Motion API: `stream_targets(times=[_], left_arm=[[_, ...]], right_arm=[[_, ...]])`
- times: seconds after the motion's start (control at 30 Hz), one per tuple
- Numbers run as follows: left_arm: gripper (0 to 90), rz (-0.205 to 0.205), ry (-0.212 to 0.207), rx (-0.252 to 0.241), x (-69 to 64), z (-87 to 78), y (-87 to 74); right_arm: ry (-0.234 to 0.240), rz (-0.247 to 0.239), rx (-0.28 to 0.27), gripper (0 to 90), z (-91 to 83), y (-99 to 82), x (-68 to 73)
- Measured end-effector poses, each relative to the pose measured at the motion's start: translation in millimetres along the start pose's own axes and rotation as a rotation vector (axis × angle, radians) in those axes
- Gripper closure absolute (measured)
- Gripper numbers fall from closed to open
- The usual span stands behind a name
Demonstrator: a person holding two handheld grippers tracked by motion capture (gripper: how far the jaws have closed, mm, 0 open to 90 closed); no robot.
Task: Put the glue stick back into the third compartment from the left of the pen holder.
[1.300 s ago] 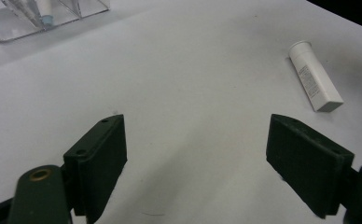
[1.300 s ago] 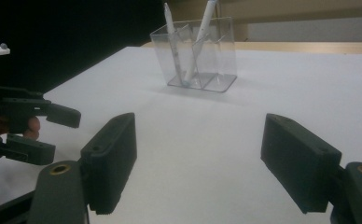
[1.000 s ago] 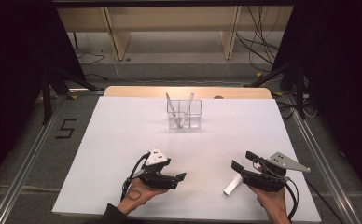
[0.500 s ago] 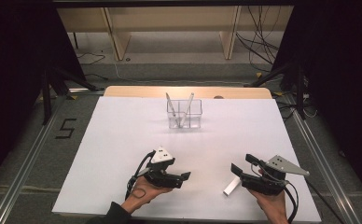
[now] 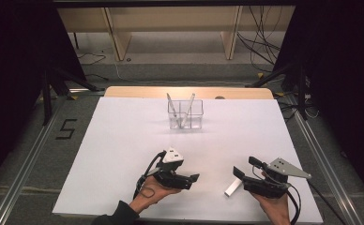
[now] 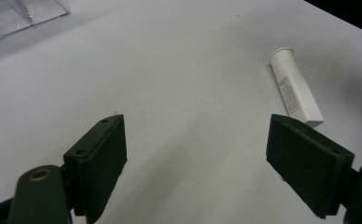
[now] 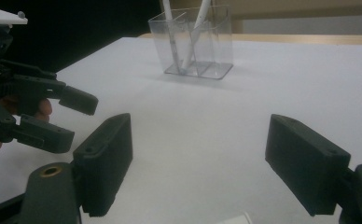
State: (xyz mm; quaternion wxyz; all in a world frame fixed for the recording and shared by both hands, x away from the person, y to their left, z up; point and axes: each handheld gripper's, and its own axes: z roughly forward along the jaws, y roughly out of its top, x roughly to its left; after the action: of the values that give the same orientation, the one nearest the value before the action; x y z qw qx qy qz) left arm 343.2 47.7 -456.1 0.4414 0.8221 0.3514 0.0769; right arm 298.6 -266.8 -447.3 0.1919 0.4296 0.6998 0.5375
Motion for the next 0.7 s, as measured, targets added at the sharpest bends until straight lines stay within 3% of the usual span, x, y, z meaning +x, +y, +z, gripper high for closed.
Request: stream_targets(times=[0.7], left_arm=[[19.7, 0.059, -0.054, 0.054, -38.8, 31.2, 6.4]], right_arm=[[-0.027, 0.007, 0.002, 23.9, -1.9, -2.4, -2.4]])
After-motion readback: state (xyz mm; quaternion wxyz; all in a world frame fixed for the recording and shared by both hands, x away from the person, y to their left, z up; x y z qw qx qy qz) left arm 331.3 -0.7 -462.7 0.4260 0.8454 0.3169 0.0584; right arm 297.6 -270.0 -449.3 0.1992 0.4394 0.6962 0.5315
